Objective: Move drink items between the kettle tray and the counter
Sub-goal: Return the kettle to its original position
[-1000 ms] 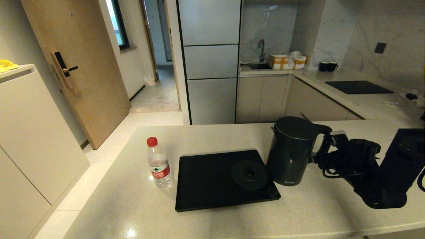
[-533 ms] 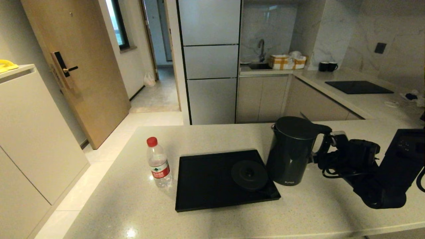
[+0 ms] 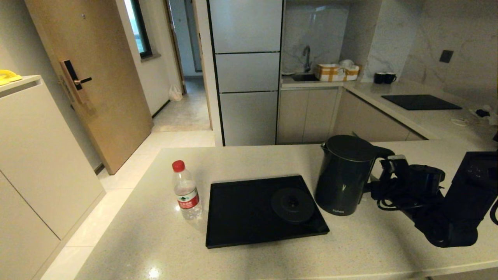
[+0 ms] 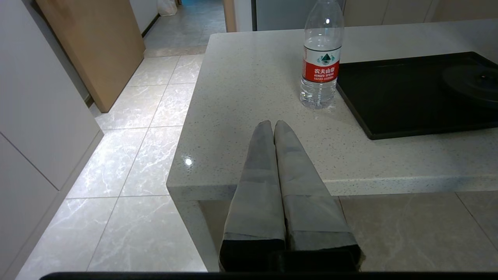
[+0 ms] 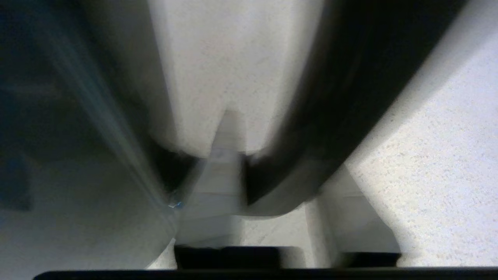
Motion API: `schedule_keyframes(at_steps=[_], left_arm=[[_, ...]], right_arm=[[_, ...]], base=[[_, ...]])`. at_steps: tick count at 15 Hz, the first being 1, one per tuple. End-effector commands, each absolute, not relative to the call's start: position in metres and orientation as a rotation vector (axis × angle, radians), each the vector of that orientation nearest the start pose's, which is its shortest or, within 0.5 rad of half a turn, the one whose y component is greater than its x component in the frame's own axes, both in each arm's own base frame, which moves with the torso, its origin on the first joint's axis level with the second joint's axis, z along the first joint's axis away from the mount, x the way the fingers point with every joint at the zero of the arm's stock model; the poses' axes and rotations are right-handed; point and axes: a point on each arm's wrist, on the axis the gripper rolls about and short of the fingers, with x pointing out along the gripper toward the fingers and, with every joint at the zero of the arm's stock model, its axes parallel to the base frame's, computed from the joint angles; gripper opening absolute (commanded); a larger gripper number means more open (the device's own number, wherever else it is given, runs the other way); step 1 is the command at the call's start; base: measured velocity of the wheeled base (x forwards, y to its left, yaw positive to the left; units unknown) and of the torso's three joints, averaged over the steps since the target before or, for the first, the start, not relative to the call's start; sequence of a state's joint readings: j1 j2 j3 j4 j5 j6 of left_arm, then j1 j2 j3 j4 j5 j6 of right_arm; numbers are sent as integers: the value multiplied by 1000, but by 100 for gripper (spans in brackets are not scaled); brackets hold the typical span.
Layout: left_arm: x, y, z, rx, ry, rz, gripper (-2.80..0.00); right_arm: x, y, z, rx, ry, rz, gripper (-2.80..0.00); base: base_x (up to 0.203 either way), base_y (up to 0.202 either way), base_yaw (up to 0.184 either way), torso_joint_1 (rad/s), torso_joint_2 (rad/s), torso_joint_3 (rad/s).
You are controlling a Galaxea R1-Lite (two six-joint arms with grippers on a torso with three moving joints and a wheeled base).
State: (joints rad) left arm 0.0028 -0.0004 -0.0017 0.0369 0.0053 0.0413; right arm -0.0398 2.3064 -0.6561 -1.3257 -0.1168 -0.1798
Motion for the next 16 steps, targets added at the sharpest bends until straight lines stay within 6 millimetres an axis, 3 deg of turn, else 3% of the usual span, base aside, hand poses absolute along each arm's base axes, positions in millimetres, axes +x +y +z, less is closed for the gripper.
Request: schedule_keyframes(at_steps=[1,3,9,14,16], left_arm=[[-23,0,72,41,35,8,-280],[-23,0,72,41,34,8,-280],[-23,0,72,41,34,9,-280],[-23,0,72,41,34,9,-280],[-23,0,72,41,35,8,-280]], right_arm=[[355,-16,19,-190,320,-126,-280],[352,-16,21,-188,321,-127,-280],[339,-15,60,-177,249,-141,-280],[334,-7,64,-179,254,-131,-280],[330,6,72,-184,237,-128,-280]], base=[[0,0,0,0,0,0],[0,0,0,0,0,0],[0,0,0,0,0,0],[0,0,0,0,0,0],[0,0,0,0,0,0]])
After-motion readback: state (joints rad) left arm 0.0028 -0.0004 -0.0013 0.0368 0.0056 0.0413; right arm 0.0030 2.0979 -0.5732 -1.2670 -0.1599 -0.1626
